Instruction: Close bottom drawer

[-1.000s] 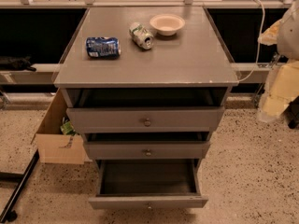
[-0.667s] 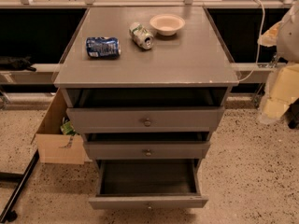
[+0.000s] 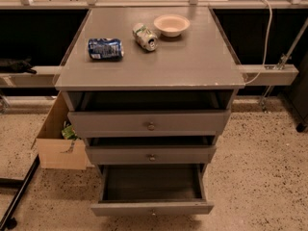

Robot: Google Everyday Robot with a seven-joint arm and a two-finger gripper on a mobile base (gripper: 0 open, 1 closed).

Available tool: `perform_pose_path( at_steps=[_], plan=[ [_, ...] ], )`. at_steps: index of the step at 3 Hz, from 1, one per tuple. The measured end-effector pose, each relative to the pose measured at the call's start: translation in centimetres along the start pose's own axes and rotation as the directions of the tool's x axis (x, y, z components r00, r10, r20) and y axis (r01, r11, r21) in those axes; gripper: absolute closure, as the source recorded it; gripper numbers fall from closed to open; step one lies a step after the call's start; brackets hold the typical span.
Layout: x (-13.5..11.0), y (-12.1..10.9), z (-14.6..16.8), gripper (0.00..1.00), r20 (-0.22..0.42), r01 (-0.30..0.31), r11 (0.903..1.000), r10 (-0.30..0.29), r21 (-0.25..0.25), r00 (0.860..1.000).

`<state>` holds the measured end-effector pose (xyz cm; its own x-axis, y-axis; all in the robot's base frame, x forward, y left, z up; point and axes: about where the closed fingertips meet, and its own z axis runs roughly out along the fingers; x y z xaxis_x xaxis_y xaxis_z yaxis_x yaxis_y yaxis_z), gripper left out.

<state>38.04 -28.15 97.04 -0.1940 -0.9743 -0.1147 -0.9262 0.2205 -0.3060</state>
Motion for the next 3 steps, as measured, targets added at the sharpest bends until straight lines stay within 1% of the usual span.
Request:
perform_pose_path(
  at_steps=[1,2,3],
  plan=[
    [4.2,3.5,-0.1,0.00,0.001,0.003,0.9999,-0.003,0.011,1.000],
    [7.9,8.0,-0.4,0.00,-0.004,0.005,0.9997,-0.005,0.025,1.000],
    [11.6,14.3,-0.3,0.00,-0.023,0.009,0.9999,-0.009,-0.009,1.000]
  ],
)
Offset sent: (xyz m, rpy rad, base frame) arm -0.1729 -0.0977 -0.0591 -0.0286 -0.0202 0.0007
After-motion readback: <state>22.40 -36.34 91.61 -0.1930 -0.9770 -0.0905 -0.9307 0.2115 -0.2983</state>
